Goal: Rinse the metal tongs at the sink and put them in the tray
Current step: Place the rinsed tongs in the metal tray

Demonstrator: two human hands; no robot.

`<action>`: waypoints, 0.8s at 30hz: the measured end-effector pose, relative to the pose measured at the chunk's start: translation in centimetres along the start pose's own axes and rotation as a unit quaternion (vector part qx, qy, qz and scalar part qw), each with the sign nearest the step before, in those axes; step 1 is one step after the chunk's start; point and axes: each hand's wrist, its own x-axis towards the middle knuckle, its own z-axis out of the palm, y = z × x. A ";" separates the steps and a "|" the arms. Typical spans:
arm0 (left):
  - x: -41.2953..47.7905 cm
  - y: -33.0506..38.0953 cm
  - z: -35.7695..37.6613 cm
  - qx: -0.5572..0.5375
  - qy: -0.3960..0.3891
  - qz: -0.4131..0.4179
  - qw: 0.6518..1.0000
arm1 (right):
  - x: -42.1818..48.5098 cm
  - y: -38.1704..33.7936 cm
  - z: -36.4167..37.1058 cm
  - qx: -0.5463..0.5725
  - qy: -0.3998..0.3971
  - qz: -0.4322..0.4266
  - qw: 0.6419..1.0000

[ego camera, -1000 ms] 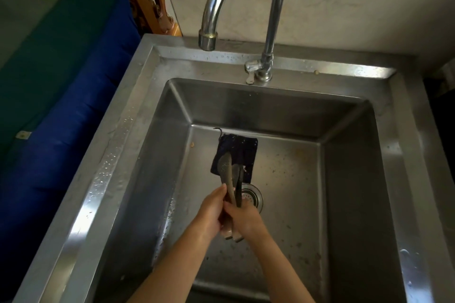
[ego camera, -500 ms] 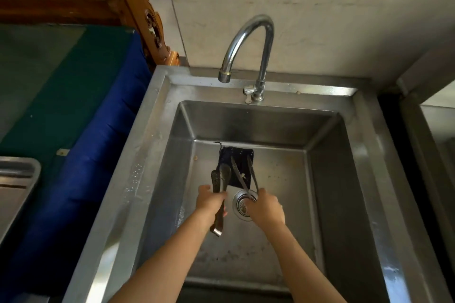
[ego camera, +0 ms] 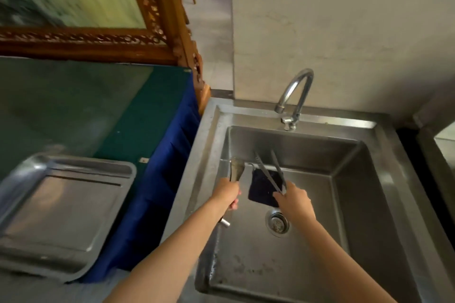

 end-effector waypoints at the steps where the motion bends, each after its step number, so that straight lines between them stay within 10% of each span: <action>1: -0.3 0.1 -0.9 -0.014 0.005 0.002 1.000 | -0.1 -0.8 0.0 0.017 0.003 -0.021 1.000; 24: -8.5 -5.4 -28.9 -0.290 0.337 0.105 0.890 | -4.4 -28.2 13.6 0.033 -0.140 -0.437 0.888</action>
